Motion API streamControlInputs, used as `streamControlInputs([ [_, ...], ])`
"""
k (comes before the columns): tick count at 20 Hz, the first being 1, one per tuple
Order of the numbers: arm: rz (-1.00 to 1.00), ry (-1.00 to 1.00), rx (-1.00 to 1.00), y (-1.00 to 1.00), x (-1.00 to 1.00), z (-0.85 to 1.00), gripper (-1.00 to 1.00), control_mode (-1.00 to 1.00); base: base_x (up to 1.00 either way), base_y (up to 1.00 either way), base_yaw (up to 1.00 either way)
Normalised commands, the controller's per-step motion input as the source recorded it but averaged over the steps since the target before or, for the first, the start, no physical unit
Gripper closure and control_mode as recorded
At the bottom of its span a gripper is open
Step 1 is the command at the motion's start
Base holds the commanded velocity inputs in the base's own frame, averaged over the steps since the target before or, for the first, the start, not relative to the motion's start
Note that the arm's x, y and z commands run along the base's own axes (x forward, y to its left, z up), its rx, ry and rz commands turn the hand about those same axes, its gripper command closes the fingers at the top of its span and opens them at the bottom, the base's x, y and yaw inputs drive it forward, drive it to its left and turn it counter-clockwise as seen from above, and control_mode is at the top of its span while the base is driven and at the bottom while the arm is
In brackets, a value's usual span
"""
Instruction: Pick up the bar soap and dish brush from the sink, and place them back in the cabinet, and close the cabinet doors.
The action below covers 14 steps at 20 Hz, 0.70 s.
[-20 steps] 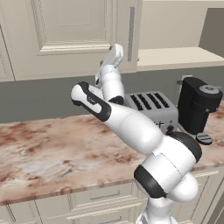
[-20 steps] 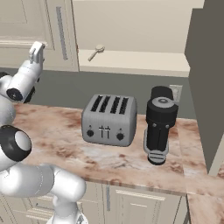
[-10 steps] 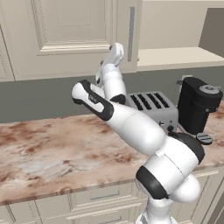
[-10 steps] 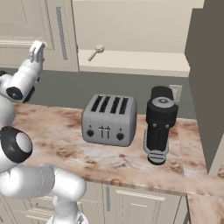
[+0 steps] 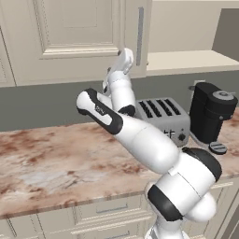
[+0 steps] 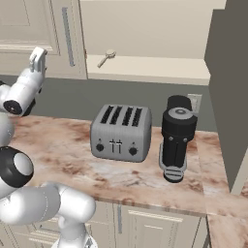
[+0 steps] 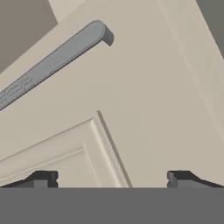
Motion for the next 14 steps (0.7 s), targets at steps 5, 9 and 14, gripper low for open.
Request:
streamControlInputs([
  [5, 0.0, 0.0, 0.0, -0.12, -0.46, 0.04, -1.0, -1.0, 0.0, 0.0, 0.0],
  [9, 0.0, -0.02, 0.0, -0.34, -0.57, 0.0, -1.0, -1.0, 0.0, 0.0, 0.0],
  [14, 0.0, -0.09, 0.0, -0.29, -0.59, 0.0, -1.0, -1.0, 0.0, 0.0, 0.0],
])
